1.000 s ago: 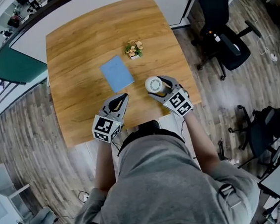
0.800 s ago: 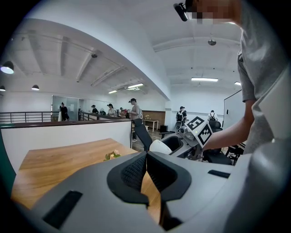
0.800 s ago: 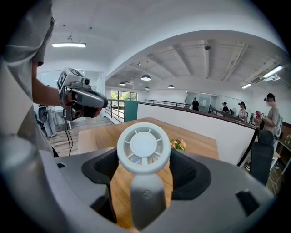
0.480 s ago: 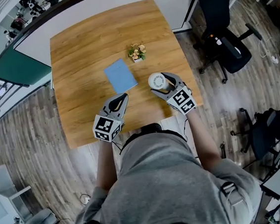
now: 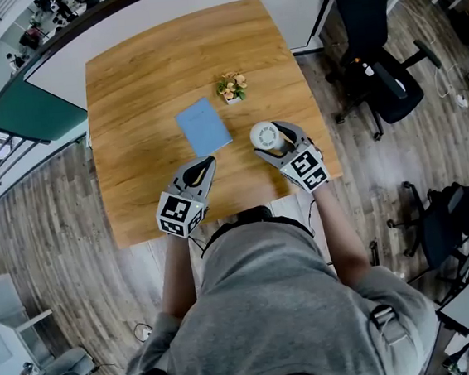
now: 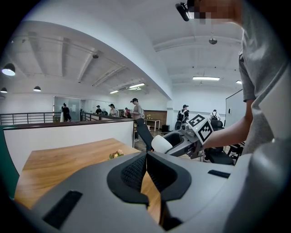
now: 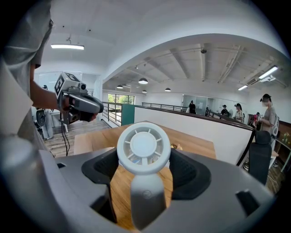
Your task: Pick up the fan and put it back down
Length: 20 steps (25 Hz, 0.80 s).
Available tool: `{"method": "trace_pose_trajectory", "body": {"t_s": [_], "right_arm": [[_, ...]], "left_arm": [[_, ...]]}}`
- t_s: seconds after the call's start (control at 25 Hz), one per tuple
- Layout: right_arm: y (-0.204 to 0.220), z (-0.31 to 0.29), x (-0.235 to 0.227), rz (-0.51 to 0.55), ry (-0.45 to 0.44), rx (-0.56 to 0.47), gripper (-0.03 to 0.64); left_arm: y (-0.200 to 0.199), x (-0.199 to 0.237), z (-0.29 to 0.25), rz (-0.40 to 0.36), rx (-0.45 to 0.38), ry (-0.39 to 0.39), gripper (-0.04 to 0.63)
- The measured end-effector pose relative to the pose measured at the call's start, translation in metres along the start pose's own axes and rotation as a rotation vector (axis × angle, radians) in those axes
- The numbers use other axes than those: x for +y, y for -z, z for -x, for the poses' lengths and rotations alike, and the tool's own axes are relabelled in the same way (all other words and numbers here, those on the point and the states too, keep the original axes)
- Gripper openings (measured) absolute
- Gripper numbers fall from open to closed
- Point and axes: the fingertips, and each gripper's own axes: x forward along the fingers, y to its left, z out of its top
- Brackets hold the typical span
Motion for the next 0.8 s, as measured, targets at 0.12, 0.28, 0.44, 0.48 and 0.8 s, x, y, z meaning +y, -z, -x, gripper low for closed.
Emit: {"method": "trace_pose_trajectory", "body": {"t_s": [0.12, 0.28, 0.44, 0.48, 0.8], "right_arm": [[0.003, 0.000, -0.001, 0.001, 0.006, 0.008, 0.365], [0.000, -0.001, -0.001, -0.006, 0.009, -0.007, 0.364], [0.000, -0.002, -0.001, -0.011, 0.005, -0.008, 0.364], [0.001, -0.003, 0.000, -0.014, 0.003, -0.007, 0.364], [0.016, -0.014, 0.005, -0.043, -0.019, 0.023, 0.364]], "left_arm": [[0.001, 0.001, 0.000, -0.001, 0.002, -0.001, 0.020], [0.002, 0.002, 0.001, 0.001, -0.001, -0.002, 0.020], [0.001, 0.002, -0.001, 0.003, 0.003, -0.001, 0.020], [0.001, 0.002, -0.001, 0.004, 0.004, 0.000, 0.020], [0.017, 0.007, -0.004, 0.034, 0.035, 0.003, 0.020]]}}
